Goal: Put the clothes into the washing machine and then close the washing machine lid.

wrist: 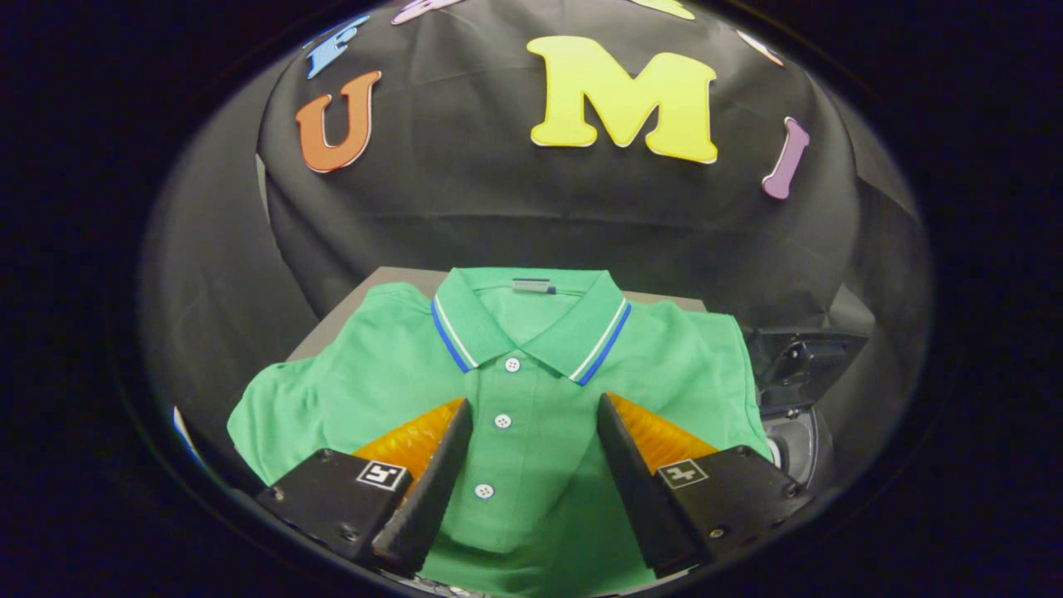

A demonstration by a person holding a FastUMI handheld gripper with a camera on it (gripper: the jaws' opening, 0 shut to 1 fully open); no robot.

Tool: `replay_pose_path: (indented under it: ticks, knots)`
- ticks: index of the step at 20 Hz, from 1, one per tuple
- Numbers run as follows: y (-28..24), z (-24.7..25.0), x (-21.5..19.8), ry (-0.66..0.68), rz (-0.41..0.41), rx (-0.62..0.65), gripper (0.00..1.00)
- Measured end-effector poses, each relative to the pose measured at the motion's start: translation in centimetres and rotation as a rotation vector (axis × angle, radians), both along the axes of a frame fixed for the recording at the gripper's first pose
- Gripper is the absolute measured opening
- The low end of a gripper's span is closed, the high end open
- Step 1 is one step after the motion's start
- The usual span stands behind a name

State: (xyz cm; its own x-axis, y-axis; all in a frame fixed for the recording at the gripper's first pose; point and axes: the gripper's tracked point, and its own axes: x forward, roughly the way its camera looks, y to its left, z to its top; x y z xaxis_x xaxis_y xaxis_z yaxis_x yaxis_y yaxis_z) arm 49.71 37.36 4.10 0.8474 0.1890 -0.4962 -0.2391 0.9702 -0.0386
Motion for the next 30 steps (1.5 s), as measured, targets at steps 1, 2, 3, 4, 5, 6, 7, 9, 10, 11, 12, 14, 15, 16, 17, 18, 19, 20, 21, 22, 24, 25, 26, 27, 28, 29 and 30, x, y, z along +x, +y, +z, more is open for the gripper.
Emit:
replay_pose_path:
  ticks: [1,2,3,4,5,6,7,9,10,11,12,14,15,16,17,18,19,20,21,22,24,25,26,27,28,29,30]
  knots:
    - [-0.2,0.1,0.0,-0.004,0.017,-0.002,0.88]
    - [-0.4,0.0,0.1,-0.013,0.032,-0.01,0.84]
    - [-1.2,-0.1,0.3,-0.026,0.033,-0.015,0.74]
    - [-1.6,0.2,0.5,-0.033,0.029,-0.002,0.56]
    - [-1.6,0.1,0.5,-0.04,0.052,-0.001,0.37]
    - [-1.8,0.2,0.6,-0.052,0.081,0.0,0.33]
    - [-1.8,0.2,0.4,-0.056,0.105,0.011,0.29]
    - [-2.1,0.3,0.2,-0.042,0.138,0.069,0.17]
    - [-2.1,0.6,0.3,-0.024,0.148,0.104,0.14]
    - [-2.0,0.6,0.1,-0.009,0.159,0.143,0.1]
    - [-2.1,0.9,-0.1,0.004,0.162,0.189,0.09]
    - [-2.2,1.4,-0.8,0.018,0.186,0.255,0.08]
    - [-2.6,1.8,-1.4,0.007,0.196,0.27,0.08]
    - [-2.9,2.6,-2.1,-0.006,0.211,0.297,0.08]
    - [-3.2,3.2,-2.8,-0.009,0.212,0.316,0.08]
    - [-3.5,4.0,-3.6,-0.012,0.223,0.349,0.08]
    - [-3.8,5.1,-4.6,-0.018,0.232,0.382,0.08]
    - [-4.3,6.3,-5.6,-0.039,0.236,0.406,0.08]
    - [-5.0,7.5,-6.6,-0.068,0.241,0.417,0.07]
    - [-5.9,8.7,-7.5,-0.099,0.239,0.417,0.08]
    - [-7.8,10.5,-9.6,-0.16,0.228,0.415,0.08]
    - [-8.8,11.5,-10.7,-0.193,0.22,0.416,0.08]
    - [-9.9,12.5,-11.6,-0.221,0.209,0.42,0.08]
    - [-11.1,13.3,-12.7,-0.247,0.194,0.426,0.08]
    - [-12.4,14.3,-13.5,-0.268,0.179,0.43,0.08]
    - [-13.9,15.1,-14.4,-0.295,0.158,0.431,0.08]
    - [-15.5,15.9,-15.1,-0.321,0.135,0.43,0.07]
